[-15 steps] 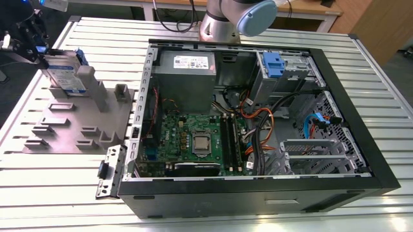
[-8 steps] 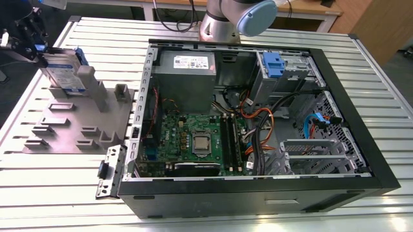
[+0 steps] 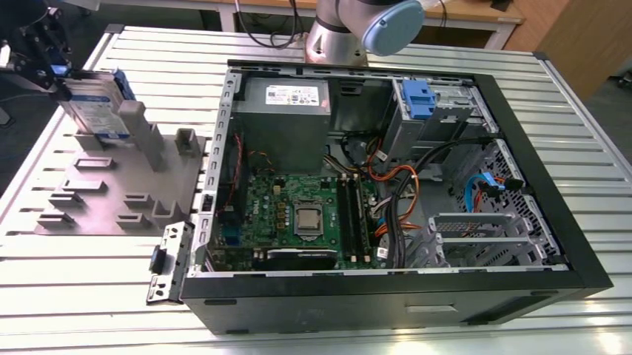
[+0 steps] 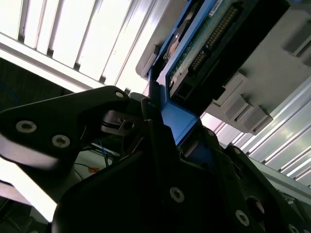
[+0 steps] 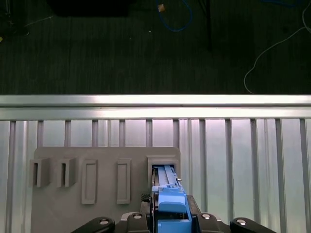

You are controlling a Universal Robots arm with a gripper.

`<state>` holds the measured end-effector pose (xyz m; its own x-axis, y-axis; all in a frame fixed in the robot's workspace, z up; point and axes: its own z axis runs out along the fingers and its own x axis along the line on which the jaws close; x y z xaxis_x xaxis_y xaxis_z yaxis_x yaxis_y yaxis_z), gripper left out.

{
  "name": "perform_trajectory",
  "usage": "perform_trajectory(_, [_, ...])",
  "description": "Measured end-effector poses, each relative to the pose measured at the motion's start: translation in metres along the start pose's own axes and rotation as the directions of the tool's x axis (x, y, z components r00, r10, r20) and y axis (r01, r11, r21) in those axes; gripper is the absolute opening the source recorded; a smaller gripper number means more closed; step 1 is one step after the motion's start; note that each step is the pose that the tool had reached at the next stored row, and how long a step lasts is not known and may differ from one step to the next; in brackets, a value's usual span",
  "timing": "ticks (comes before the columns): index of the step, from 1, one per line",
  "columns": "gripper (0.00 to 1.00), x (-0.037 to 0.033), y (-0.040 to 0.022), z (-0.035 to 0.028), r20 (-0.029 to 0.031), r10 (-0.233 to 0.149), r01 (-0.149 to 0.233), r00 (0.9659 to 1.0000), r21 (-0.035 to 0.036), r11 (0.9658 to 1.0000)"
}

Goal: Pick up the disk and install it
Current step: 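Pick up the disk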

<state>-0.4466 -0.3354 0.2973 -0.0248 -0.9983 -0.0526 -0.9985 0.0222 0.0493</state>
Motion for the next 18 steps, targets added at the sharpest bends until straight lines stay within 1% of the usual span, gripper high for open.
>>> perform_trajectory(4, [0.36, -0.0002, 0.0001, -0.0030, 0.0000, 0.000, 0.000, 1.0000, 0.0000, 1.0000])
perform_trajectory(18, [0.36, -0.0002, 0.0002, -0.0045, 0.0000, 0.000, 0.000, 1.0000, 0.0001, 1.0000])
